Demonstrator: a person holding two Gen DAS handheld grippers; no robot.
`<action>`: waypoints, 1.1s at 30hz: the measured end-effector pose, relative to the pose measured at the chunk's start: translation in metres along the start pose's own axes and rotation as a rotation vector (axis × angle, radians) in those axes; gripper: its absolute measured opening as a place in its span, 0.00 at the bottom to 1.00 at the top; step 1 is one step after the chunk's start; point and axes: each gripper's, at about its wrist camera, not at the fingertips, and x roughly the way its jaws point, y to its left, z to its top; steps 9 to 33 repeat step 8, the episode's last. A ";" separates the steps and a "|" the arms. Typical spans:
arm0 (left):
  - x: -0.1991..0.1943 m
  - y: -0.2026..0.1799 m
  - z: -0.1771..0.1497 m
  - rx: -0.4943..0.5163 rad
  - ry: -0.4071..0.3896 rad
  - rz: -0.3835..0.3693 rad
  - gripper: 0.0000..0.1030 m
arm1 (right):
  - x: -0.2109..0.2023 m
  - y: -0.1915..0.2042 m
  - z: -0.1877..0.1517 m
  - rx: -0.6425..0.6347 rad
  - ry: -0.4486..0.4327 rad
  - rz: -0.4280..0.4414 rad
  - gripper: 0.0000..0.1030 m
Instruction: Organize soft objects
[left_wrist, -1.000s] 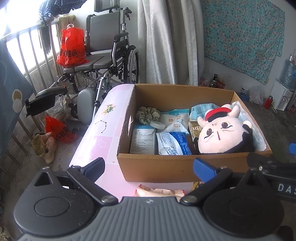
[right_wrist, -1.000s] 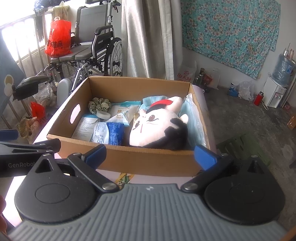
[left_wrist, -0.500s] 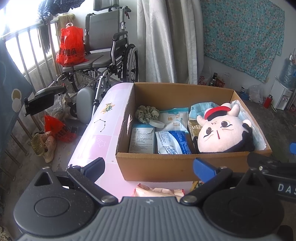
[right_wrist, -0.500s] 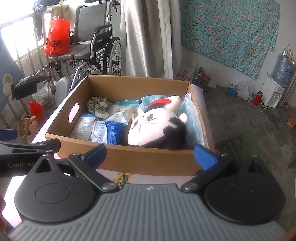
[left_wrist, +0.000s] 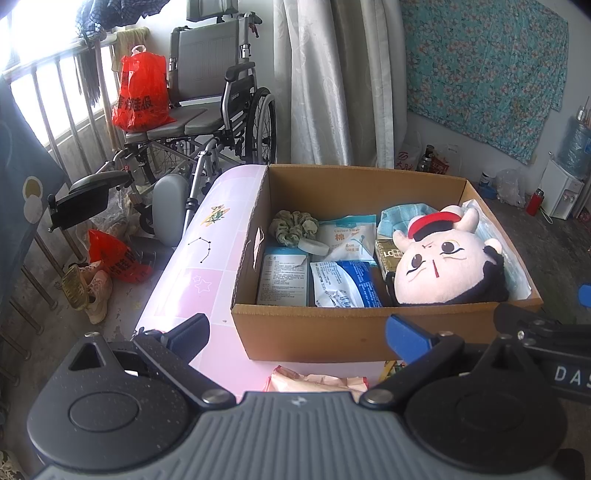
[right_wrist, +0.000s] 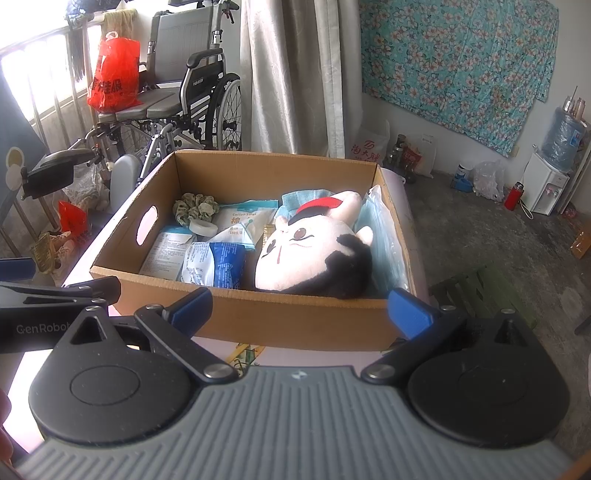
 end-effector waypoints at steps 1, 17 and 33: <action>0.000 0.000 0.000 0.001 0.000 0.001 0.99 | 0.000 0.000 0.000 0.000 0.000 0.000 0.99; 0.001 0.000 0.000 0.001 0.001 0.001 0.99 | 0.000 -0.001 0.000 0.001 0.001 0.000 0.99; 0.001 0.000 0.000 0.001 0.001 0.001 0.99 | 0.000 -0.001 0.000 0.001 0.001 0.000 0.99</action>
